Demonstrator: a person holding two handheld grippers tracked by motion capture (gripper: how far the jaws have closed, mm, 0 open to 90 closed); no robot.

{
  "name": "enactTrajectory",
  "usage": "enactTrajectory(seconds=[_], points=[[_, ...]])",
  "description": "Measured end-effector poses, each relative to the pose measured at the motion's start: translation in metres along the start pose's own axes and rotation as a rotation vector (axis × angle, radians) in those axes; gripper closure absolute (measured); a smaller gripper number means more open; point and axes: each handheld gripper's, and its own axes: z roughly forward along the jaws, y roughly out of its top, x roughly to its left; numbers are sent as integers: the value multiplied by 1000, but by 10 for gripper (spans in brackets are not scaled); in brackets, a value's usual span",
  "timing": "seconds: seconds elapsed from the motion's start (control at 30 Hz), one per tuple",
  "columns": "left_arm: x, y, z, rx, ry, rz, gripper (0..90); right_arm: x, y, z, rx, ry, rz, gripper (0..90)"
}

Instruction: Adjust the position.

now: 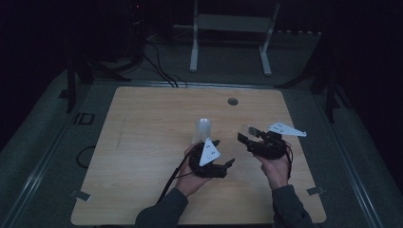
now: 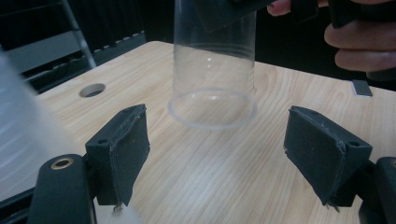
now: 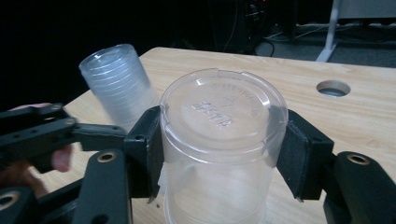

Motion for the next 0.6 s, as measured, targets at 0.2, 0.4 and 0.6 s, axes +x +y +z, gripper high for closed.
enactTrajectory(seconds=[0.2,0.4,0.6], points=[[-3,0,11,-19,-7,3,218,-1,-5,-2,0,25,22,401],[-5,0,19,-37,-11,6,218,-3,-9,-4,-5,49,54,403],[-4,-1,25,-44,-17,-3,217,-4,-11,-4,-8,72,80,405]])
